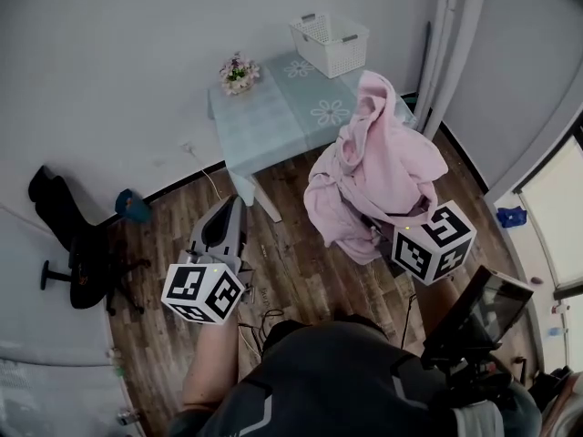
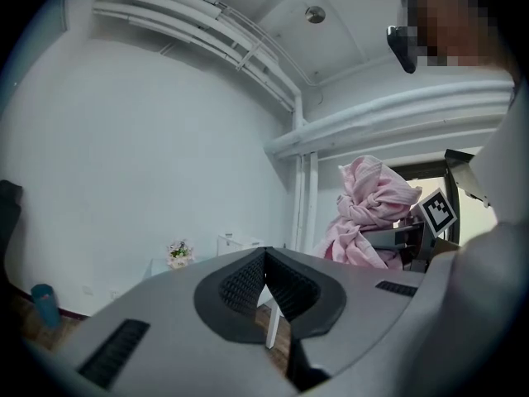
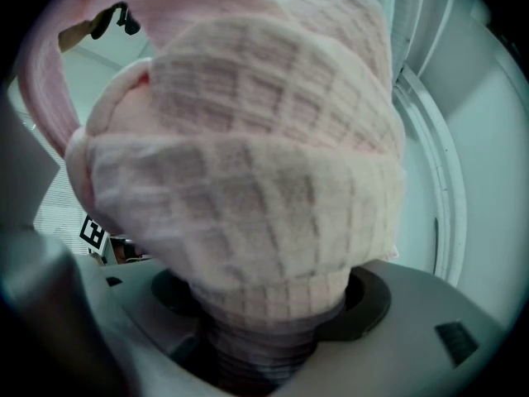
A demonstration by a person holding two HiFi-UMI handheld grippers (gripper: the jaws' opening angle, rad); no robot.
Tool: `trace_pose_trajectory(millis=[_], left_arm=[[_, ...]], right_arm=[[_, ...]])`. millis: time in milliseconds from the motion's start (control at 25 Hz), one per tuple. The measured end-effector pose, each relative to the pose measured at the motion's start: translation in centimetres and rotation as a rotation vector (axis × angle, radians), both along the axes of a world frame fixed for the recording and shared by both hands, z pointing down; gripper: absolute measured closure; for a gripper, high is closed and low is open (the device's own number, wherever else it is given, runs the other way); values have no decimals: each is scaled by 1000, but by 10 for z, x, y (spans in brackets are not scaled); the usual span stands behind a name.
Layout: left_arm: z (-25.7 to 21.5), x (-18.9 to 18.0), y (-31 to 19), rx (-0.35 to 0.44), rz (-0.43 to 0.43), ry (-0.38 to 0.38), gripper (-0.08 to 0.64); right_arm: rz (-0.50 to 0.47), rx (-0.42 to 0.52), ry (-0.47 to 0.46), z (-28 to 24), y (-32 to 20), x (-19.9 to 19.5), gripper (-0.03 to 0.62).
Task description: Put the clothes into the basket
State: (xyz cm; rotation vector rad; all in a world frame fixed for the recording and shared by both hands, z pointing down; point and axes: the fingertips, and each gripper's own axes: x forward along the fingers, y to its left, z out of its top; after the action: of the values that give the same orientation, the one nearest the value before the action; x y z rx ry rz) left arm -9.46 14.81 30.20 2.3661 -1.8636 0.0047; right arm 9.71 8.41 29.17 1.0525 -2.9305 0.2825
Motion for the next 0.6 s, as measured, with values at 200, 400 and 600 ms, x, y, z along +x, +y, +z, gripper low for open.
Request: trace_pose_trajectory(millis=[200, 400, 600], left_arm=[[10, 4, -10, 3, 24, -11, 552], [16, -31, -77, 3, 57, 14, 552], [16, -52, -118, 23, 95, 30, 552]], right_arm=[[13, 8, -9, 10, -8, 1, 229], [32, -3, 21, 13, -67, -36, 229], [63, 0, 13, 10, -98, -54, 229]])
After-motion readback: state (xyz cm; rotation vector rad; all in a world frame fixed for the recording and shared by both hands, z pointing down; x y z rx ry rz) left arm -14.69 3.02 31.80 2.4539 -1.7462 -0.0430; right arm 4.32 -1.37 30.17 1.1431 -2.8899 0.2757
